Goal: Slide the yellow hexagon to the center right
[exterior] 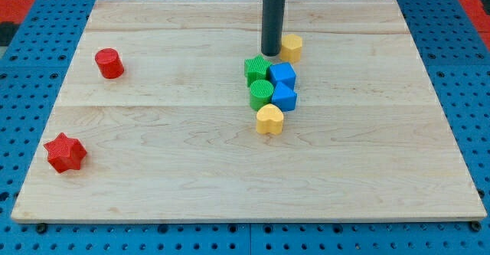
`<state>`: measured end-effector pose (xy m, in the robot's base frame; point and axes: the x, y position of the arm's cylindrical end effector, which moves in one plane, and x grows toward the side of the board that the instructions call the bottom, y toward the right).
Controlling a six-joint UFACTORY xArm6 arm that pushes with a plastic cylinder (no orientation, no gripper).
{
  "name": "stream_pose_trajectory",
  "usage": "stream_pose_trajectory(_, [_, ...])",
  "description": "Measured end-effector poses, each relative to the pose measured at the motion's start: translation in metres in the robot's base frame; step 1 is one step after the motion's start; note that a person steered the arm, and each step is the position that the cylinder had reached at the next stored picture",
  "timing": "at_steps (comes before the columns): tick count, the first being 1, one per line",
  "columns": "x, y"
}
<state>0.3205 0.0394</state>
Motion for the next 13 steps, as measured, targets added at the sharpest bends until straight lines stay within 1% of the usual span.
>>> stream_pose_trajectory(2, [-0.039, 0.0])
stream_pose_trajectory(3, [-0.041, 0.0])
stream_pose_trajectory(4, [-0.037, 0.007])
stream_pose_trajectory(5, [-0.024, 0.014])
stream_pose_trajectory(7, [0.015, 0.052])
stream_pose_trajectory(8, [0.015, 0.049])
stream_pose_trajectory(9, [0.015, 0.014])
stream_pose_trajectory(10, [0.029, 0.009])
stream_pose_trajectory(11, [0.043, 0.042])
stream_pose_trajectory(12, [0.045, 0.092])
stream_pose_trajectory(13, [0.045, 0.126])
